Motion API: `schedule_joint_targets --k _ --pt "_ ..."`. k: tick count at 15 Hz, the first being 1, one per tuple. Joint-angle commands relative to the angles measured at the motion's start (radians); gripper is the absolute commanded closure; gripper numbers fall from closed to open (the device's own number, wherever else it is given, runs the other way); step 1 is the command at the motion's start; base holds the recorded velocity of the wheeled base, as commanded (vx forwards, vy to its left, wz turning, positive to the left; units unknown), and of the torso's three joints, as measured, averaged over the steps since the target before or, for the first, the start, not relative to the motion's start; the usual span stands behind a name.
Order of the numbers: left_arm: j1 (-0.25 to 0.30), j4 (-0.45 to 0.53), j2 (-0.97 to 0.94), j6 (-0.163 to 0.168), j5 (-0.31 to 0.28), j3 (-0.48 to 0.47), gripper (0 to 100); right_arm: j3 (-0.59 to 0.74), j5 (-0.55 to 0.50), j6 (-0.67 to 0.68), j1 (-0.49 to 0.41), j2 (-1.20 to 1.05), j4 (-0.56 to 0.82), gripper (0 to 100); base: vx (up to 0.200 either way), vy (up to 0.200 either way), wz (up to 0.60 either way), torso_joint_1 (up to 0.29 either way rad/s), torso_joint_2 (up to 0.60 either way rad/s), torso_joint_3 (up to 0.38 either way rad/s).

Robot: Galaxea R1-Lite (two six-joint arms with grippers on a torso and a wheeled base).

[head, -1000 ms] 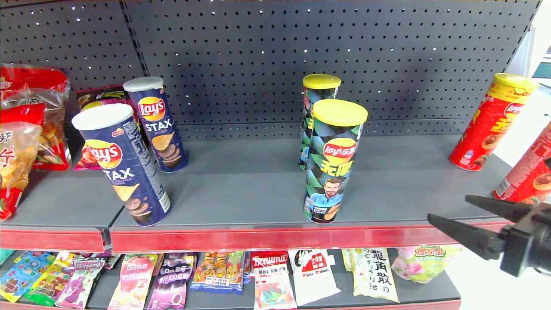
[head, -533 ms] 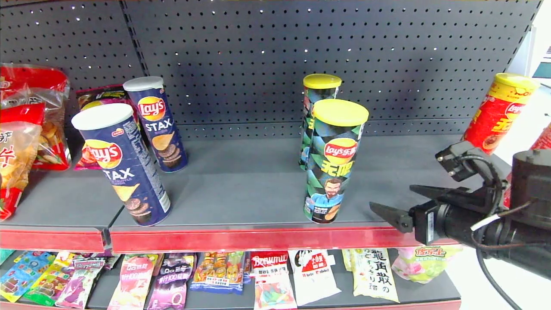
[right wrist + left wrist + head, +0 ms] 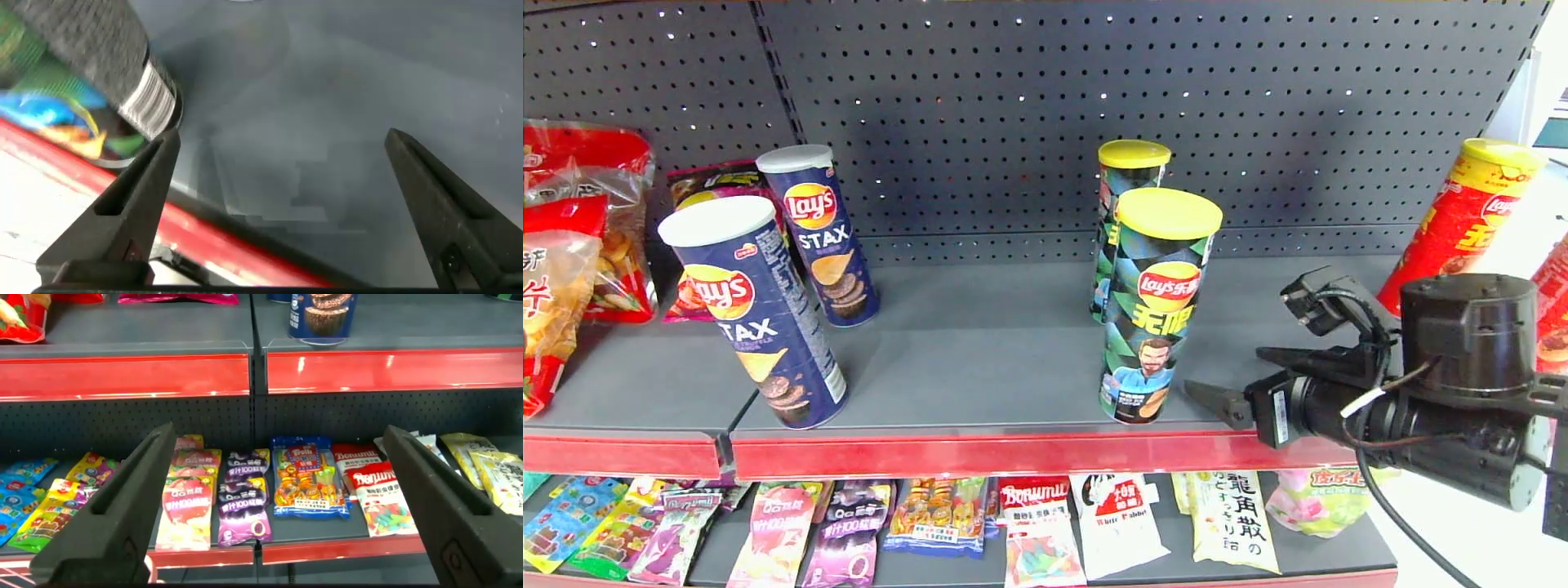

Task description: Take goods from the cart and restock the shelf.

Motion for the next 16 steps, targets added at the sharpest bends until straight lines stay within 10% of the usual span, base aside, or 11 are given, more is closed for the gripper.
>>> schedule_joint_targets --k 1,16 --pt "0.0 0.0 -0.001 0.0 0.0 0.0 0 -0.024 0.0 0.0 0.0 0.046 -0.013 0 0.0 0.0 0.0 0.0 0.0 0.0" --pt "0.0 0.0 0.001 0.0 0.0 0.0 0 -0.041 -0.014 -0.028 0.05 0.098 -0.04 0 0.0 0.0 0.0 0.0 0.0 0.0"
